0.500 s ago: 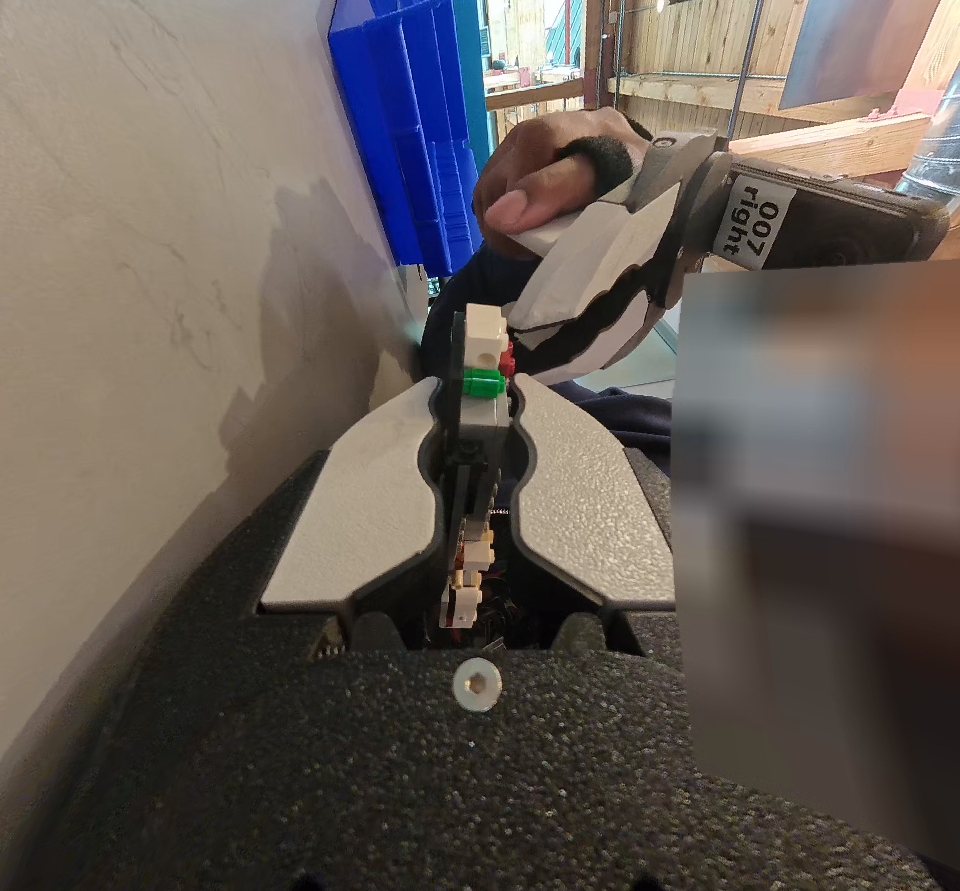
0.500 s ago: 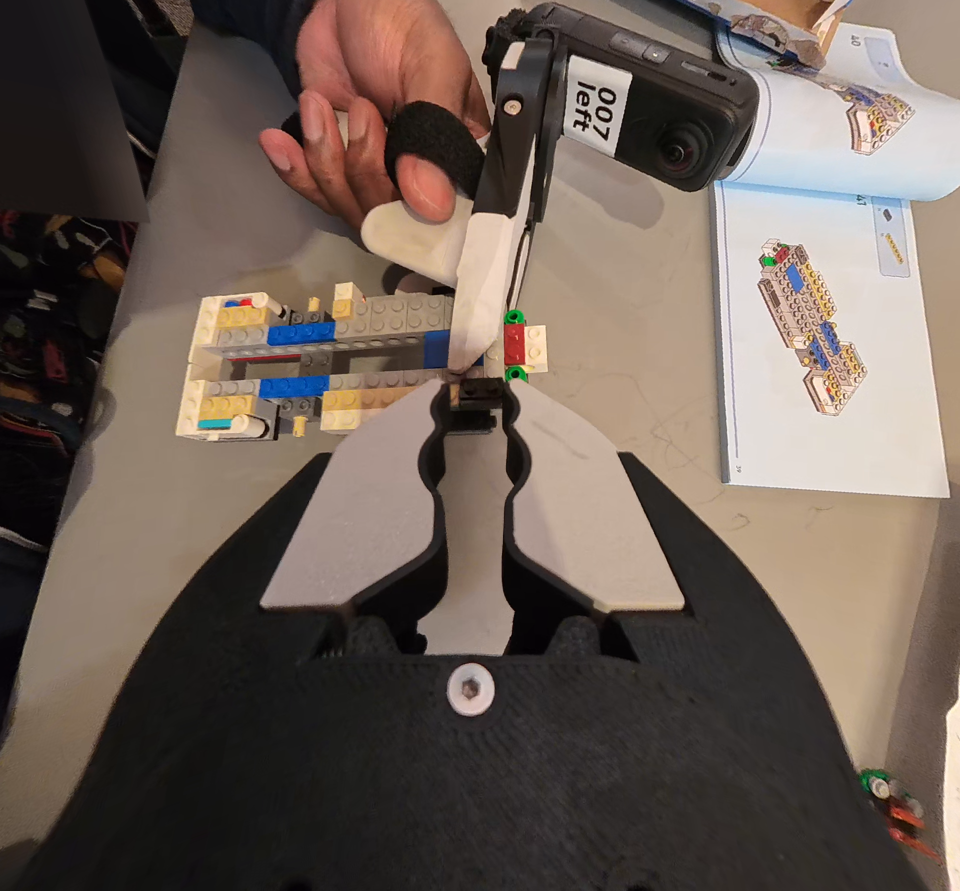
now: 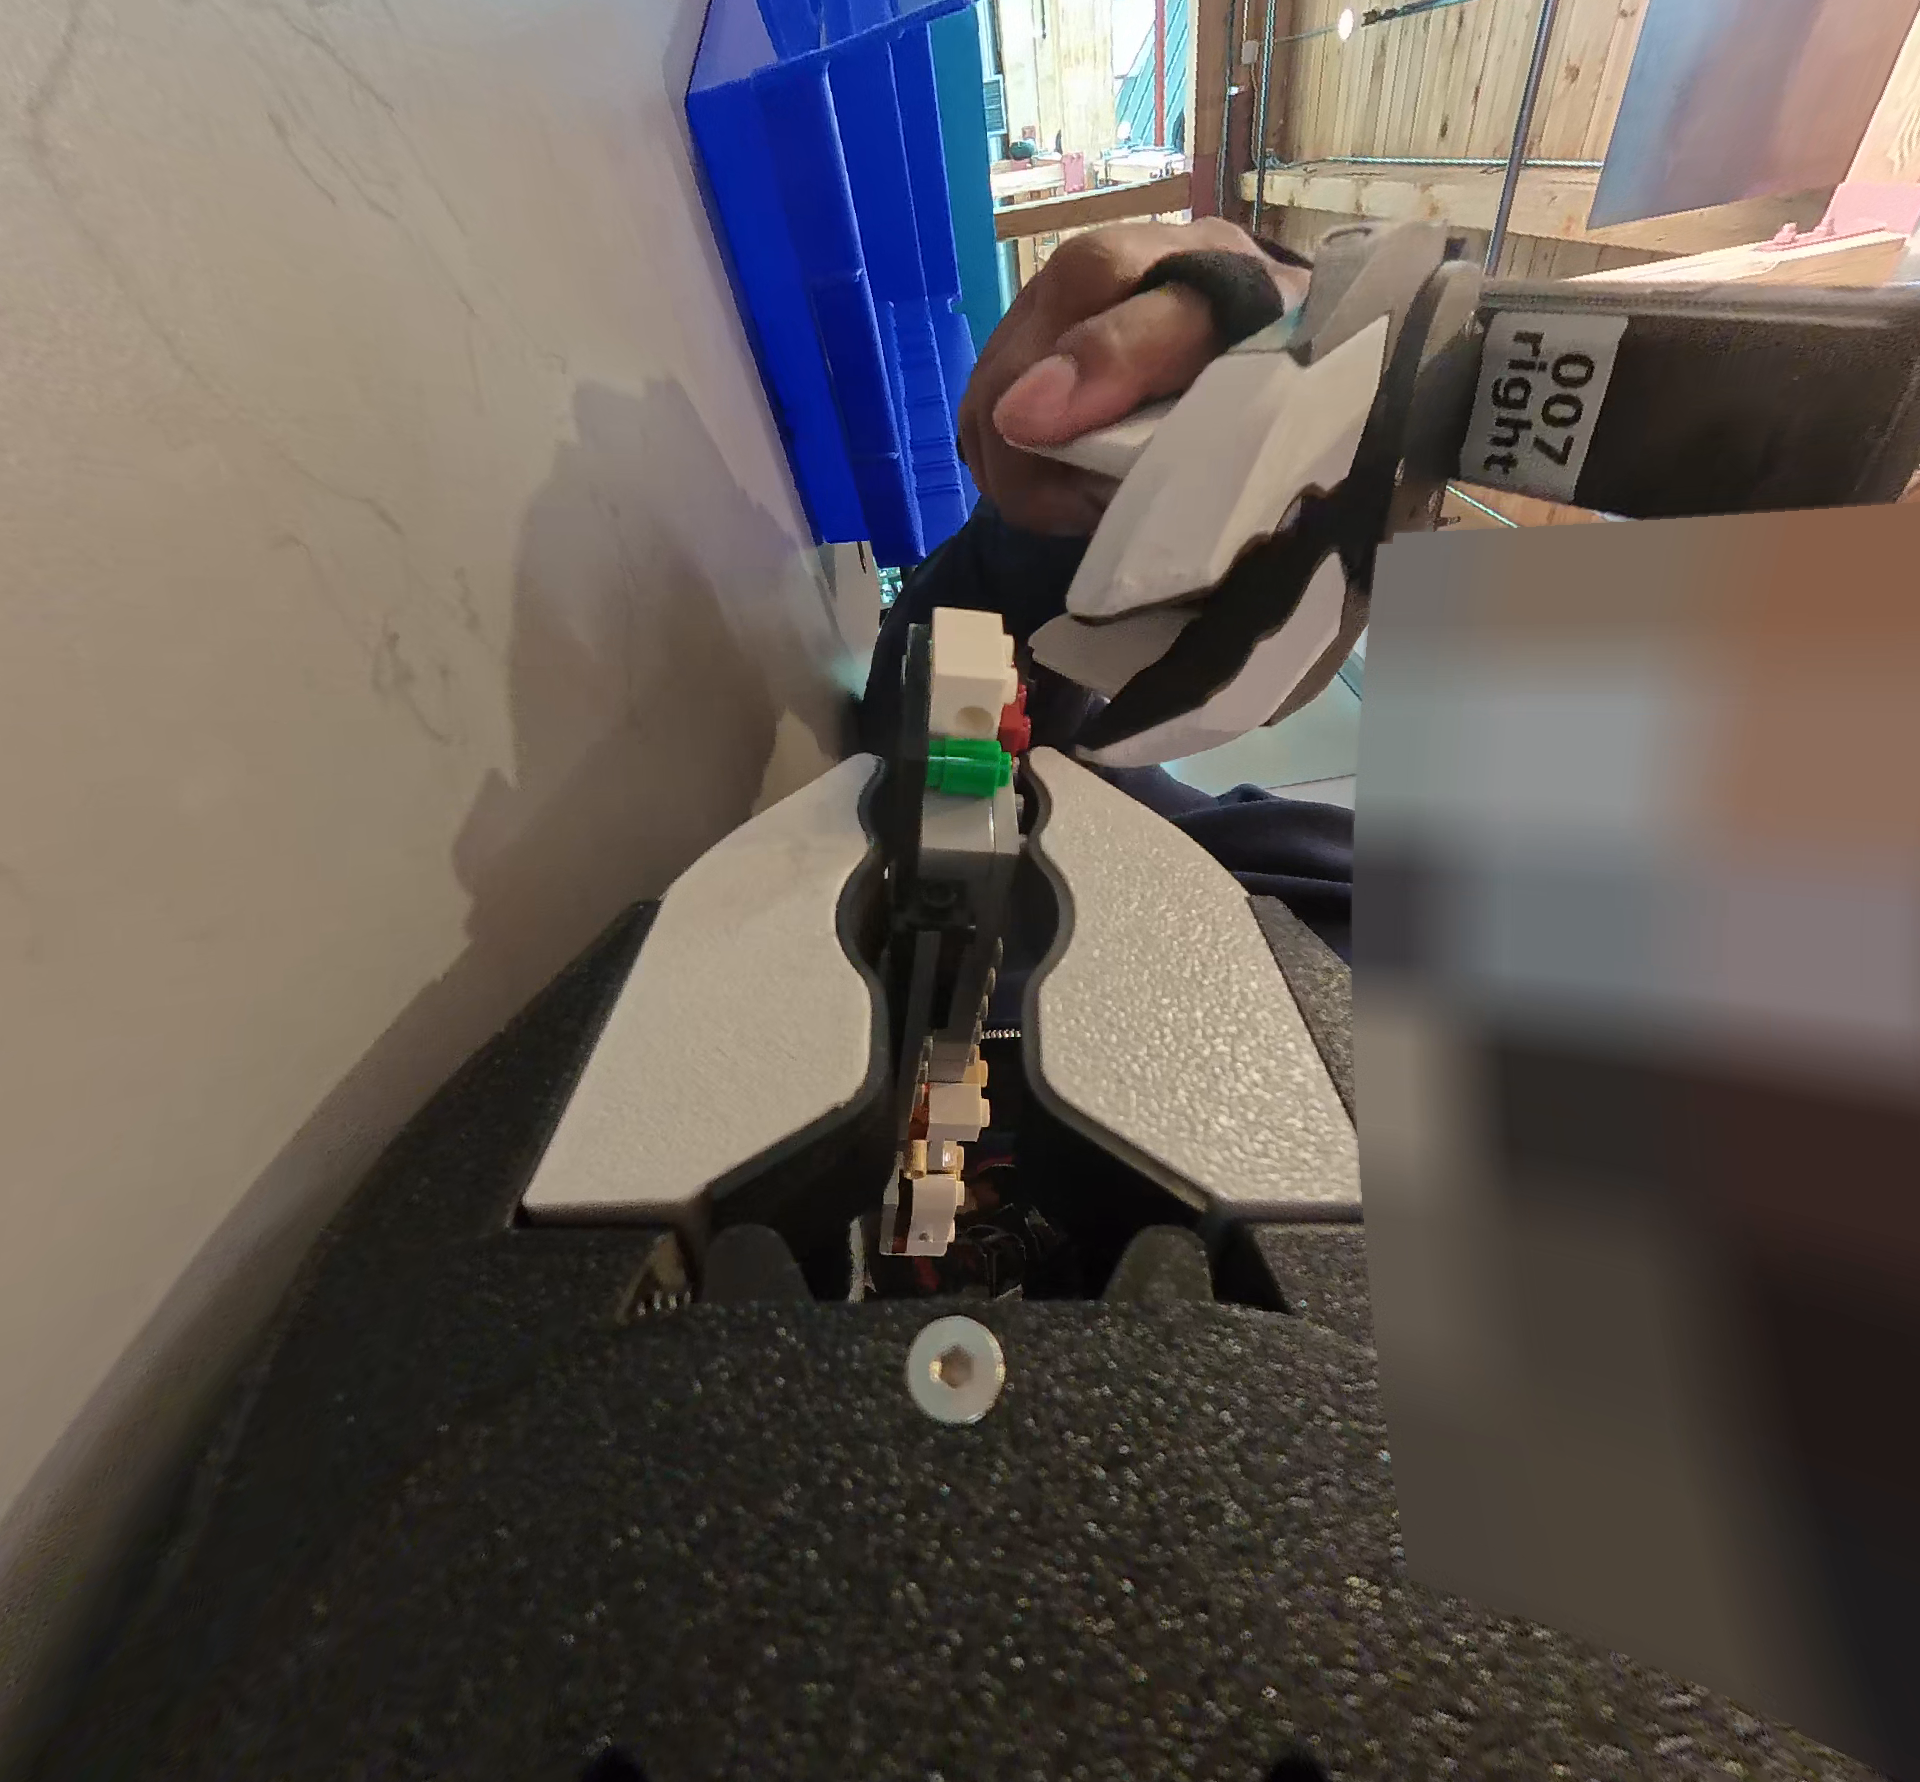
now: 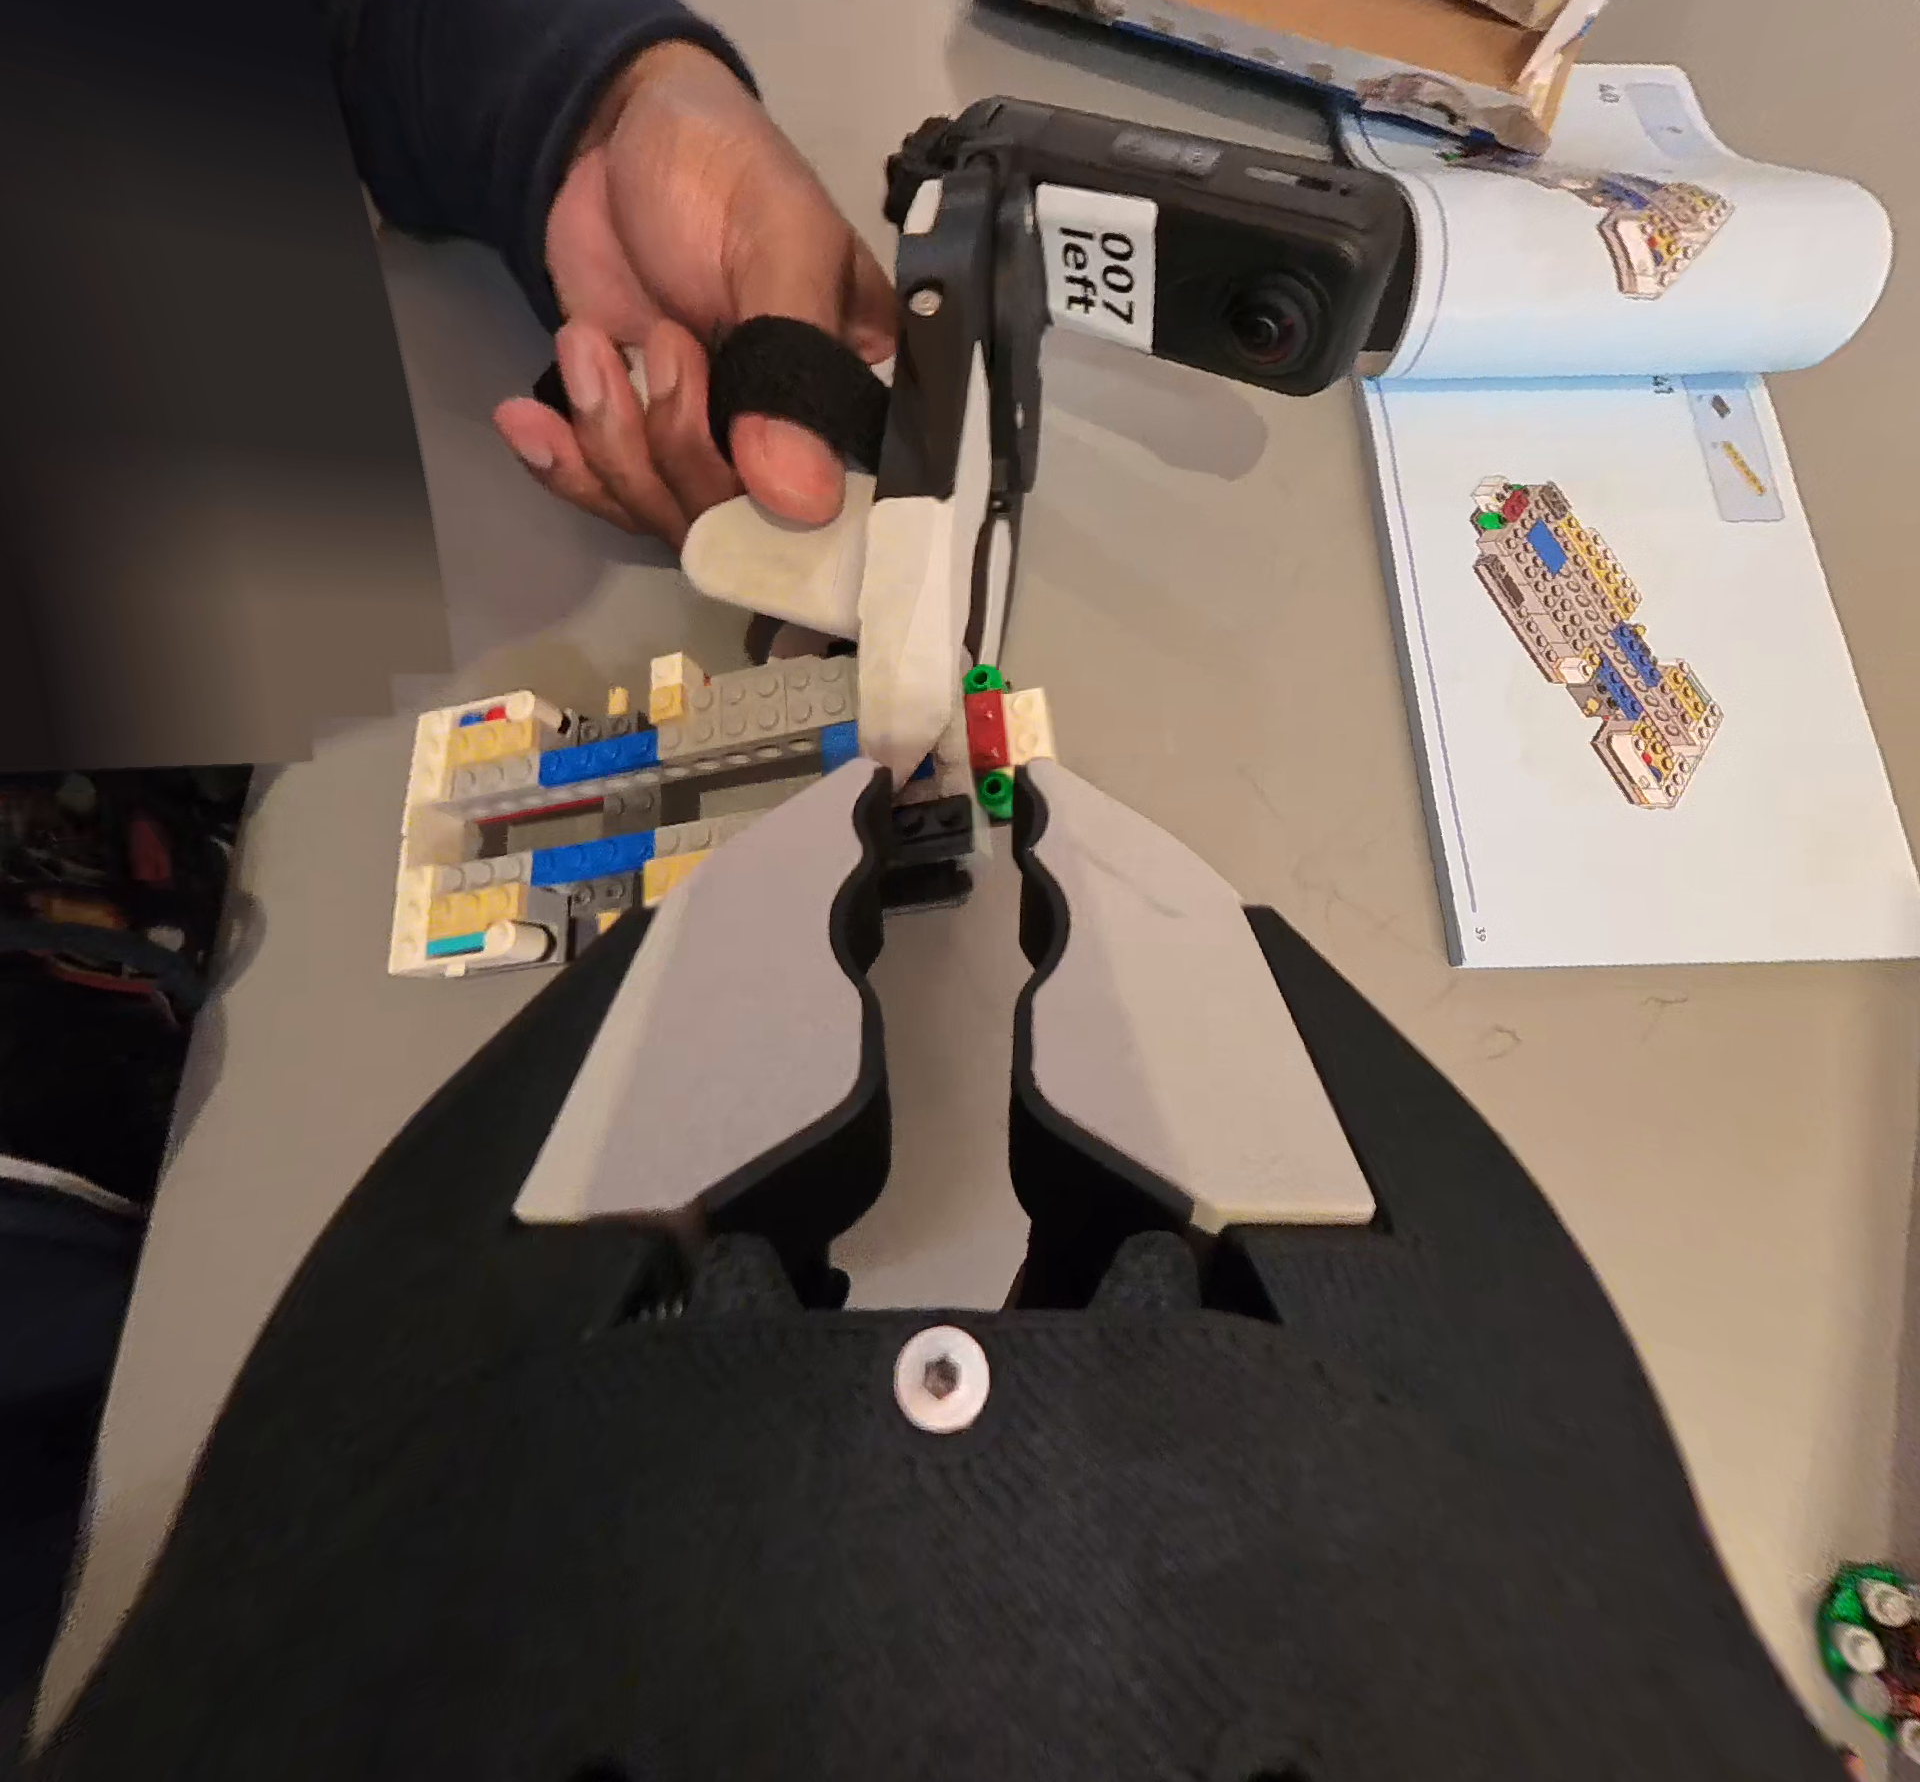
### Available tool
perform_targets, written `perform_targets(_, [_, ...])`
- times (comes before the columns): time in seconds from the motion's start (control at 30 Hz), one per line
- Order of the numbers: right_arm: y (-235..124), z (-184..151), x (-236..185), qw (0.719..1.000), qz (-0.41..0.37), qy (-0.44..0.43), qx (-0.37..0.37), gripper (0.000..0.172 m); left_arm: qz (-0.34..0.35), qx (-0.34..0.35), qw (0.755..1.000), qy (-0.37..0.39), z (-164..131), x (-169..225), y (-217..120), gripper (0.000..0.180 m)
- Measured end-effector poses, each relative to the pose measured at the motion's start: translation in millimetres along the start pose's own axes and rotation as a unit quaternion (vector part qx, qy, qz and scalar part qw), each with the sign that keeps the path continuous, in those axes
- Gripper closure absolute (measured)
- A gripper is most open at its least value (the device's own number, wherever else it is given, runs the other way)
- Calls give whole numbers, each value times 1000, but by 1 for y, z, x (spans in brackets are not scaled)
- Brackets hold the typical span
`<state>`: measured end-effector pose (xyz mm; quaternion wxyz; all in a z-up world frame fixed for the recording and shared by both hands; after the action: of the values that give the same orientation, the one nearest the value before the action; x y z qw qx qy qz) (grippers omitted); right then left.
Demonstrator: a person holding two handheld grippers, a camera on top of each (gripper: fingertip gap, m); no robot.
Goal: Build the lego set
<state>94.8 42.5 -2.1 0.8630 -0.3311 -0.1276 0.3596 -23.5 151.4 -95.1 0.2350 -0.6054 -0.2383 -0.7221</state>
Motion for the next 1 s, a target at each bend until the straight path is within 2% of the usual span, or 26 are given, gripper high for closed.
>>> perform_targets(0.27, [4, -12, 15, 994, 41, 100, -1, 147, 2, 2, 1000, 8, 0, 1, 0, 159])
perform_targets(1.0, [1, -19, 20, 973, 134, 184, 32, 142, -3, -10, 998, 68, -7, 13, 4, 159])
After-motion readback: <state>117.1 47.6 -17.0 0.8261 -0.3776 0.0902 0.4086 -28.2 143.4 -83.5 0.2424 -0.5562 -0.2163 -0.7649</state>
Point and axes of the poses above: each gripper's, where its closed fingertips meet, y out along the fingers, z out of its top, x = y × z across the jaws, the point moved 10 cm from there along -y, back along the fingers, and after that the axes turned 1 degree about x, right-handed, at the moved point
